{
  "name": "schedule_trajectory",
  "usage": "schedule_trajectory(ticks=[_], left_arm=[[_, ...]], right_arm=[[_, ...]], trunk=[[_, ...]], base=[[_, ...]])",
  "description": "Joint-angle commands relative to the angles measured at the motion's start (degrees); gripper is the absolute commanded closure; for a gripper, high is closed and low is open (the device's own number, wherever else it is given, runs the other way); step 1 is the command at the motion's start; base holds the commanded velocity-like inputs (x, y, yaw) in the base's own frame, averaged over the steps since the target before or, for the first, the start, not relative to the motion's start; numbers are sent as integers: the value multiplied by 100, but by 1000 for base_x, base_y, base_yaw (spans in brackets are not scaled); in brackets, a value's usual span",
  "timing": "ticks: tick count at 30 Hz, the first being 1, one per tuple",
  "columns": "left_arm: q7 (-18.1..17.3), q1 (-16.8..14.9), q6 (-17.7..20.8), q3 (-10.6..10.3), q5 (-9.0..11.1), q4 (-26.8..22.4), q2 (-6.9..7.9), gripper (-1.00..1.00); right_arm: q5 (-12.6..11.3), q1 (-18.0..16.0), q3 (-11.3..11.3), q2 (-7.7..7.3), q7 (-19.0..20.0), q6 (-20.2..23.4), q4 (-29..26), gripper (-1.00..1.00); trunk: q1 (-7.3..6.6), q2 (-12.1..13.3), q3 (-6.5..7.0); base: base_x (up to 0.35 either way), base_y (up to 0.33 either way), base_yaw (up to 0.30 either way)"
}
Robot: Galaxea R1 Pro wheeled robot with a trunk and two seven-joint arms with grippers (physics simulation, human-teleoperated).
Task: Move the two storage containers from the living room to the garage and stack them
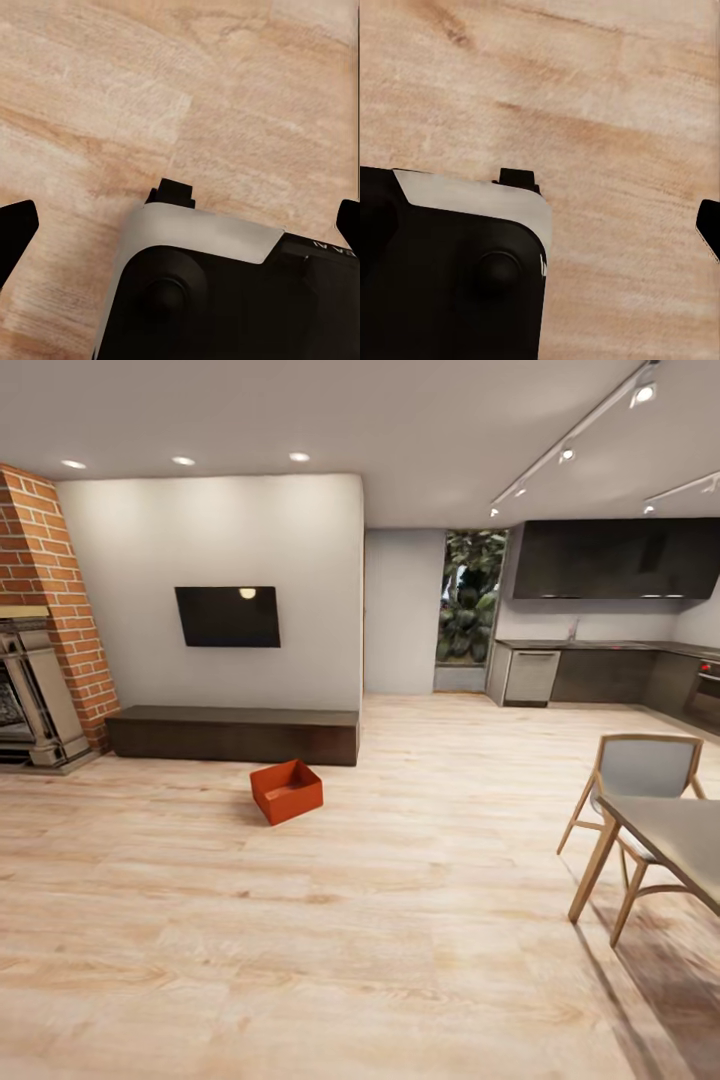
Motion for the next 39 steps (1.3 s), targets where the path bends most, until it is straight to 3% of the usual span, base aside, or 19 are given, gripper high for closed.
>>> schedule_trajectory(ticks=[1, 39], left_arm=[[14, -3, -14, -49, 44, 1, -1, -100], [14, -3, -68, -49, 38, 1, -18, -100]], right_arm=[[-43, -5, 48, 3, -2, -27, 15, -100], [-43, -4, 48, 3, -2, -27, 15, -100]], trunk=[[3, -3, -6], [3, -3, -6]], base=[[321, 0, 0], [321, 0, 0]])
